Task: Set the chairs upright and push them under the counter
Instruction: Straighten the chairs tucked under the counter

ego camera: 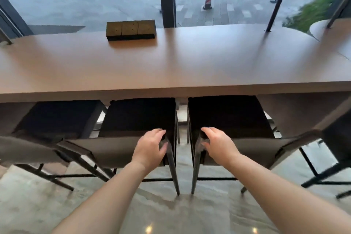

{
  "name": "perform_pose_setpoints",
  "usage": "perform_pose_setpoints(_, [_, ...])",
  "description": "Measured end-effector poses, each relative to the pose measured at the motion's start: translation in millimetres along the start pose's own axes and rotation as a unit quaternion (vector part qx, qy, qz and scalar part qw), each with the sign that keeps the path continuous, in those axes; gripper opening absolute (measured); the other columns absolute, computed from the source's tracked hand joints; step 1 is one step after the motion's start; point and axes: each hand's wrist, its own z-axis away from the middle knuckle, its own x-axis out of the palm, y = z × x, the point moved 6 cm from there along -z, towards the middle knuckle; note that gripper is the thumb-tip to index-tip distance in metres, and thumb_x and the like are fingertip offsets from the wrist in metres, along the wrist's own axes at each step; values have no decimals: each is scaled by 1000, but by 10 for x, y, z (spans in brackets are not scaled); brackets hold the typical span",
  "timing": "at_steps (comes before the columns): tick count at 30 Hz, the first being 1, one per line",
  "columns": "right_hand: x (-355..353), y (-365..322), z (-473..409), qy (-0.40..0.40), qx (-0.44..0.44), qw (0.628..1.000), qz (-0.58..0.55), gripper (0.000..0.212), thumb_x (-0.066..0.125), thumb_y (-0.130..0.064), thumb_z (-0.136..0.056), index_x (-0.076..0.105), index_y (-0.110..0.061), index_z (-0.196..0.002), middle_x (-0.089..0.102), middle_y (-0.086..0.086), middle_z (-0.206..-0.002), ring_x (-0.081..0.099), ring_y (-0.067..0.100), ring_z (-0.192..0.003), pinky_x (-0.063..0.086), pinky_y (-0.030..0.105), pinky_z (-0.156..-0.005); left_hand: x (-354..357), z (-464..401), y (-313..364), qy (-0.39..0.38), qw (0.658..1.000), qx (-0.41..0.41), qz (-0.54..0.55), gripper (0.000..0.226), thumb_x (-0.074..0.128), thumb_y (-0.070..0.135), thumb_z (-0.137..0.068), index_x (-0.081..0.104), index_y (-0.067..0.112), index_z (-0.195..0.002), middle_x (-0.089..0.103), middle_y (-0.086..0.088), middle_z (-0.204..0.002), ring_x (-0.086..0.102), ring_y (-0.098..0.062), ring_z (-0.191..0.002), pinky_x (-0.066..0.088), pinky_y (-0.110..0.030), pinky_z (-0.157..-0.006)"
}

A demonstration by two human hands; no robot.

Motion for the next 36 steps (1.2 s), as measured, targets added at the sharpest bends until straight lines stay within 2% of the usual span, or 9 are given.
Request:
perform_pose_setpoints(3, [29,-45,-51,-8,31,999,23,47,58,-15,-94,45,-12,-139,57,8,-127,53,29,-114,46,38,-94,-31,-111,16,-7,999,10,-45,47,60,28,-95,52,17,-140,56,-1,-136,55,-22,-118,40,-35,-101])
perform_pose_setpoints(6, [56,-54,-109,-25,34,996,75,48,56,-18,-95,41,-15,-141,54,6,-126,55,29,-108,49,39,-87,30,-222,40,-51,993,10,-103,51,56,26,-96,41,26,-145,55,0,-134,55,-23,-114,40,-38,-99])
perform_pose_setpoints(9, [104,-57,-160,-39,33,987,150,43,54,-21,-95,40,-17,-136,54,6,-119,61,28,-85,50,38,-67,71,-306,13,-81,987,15,-135,44,54,26,-97,43,26,-139,58,-1,-119,58,-22,-95,41,-34,-83])
perform_pose_setpoints(12, [157,-38,-171,-39,36,981,188,35,55,-19,-95,42,-16,-128,53,5,-107,57,26,-67,41,34,-53,94,-336,-3,-90,981,35,-170,34,53,31,-97,46,23,-129,59,-1,-106,52,-20,-79,33,-32,-70])
perform_pose_setpoints(16, [165,10,-175,-32,24,978,205,37,55,-16,-94,42,-15,-129,55,4,-105,60,27,-69,35,33,-52,132,-335,14,-86,979,29,-185,34,52,30,-96,45,22,-129,59,-1,-106,60,-24,-89,34,-33,-68])
perform_pose_setpoints(20, [151,6,-204,-18,3,979,204,41,54,-23,-96,42,-13,-134,57,6,-107,61,28,-72,33,32,-53,116,-374,14,-68,979,12,-191,35,52,30,-96,45,22,-129,59,0,-106,60,-23,-90,33,-32,-66])
perform_pose_setpoints(31, [216,-74,-328,-6,12,984,175,31,56,-19,-92,50,-14,-122,59,3,-101,58,26,-64,30,29,-50,142,-459,35,-59,980,21,-191,32,53,27,-96,47,23,-127,60,1,-106,60,-21,-92,33,-31,-70])
perform_pose_setpoints(36, [162,-95,-357,-4,-2,982,187,31,55,-23,-94,49,-15,-123,57,2,-103,58,23,-67,32,29,-50,93,-466,21,-63,978,15,-200,32,52,28,-97,46,23,-128,60,0,-108,59,-21,-92,33,-31,-69])
